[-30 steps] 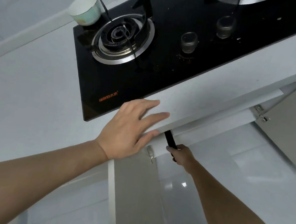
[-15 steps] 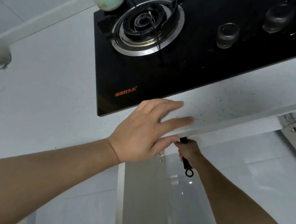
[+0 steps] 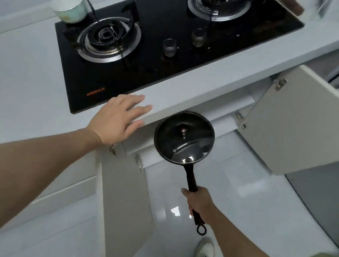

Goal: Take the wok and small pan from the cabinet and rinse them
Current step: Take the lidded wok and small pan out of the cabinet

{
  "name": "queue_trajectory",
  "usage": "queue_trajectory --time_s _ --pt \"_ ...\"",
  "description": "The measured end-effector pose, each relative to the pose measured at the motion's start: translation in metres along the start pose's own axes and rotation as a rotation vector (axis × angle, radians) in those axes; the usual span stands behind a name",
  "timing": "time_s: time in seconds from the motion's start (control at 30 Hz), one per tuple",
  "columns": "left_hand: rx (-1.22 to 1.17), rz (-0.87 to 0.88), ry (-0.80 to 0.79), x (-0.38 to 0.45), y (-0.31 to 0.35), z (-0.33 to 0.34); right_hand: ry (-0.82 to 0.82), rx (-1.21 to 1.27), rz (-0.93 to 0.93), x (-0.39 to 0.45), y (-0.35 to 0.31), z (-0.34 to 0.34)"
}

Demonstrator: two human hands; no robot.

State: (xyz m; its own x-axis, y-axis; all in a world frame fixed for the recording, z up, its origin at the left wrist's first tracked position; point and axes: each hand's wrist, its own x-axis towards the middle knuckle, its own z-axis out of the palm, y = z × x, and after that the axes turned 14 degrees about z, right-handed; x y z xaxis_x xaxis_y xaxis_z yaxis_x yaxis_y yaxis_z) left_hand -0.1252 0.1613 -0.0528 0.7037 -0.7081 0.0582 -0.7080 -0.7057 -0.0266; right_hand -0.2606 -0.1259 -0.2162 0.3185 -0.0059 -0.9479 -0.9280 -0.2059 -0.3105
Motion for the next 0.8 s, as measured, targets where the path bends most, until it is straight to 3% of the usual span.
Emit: queue_trajectory --time_s 0.1,0.2,0.27,0.4,0.53,0.8 --pt "-0.004 -0.089 -0.059 0.002 0.02 -0.001 0.03 -0.025 0.009 -0.052 0.03 -0.019" --pt "-0.027 -0.229 -0.339 0.011 0.051 -0.031 0.07 -0.044 0.004 -0.113 0.059 -0.032" --pt "-0.04 -0.206 -0.427 0.01 0.078 -0.061 0.096 -0.069 -0.009 -0.156 0.076 -0.037" --pt "-0.303 -0.14 -0.335 -0.016 0.155 -0.118 0.151 -0.142 -0.051 -0.237 0.094 -0.044" --pt "-0.389 -0.075 -0.301 -0.045 0.189 -0.172 0.169 -0.193 -0.11 -0.312 0.081 -0.04" --pt "-0.347 -0.179 -0.103 -0.056 0.125 -0.273 0.082 -0.296 -0.286 -0.394 -0.008 0.016"
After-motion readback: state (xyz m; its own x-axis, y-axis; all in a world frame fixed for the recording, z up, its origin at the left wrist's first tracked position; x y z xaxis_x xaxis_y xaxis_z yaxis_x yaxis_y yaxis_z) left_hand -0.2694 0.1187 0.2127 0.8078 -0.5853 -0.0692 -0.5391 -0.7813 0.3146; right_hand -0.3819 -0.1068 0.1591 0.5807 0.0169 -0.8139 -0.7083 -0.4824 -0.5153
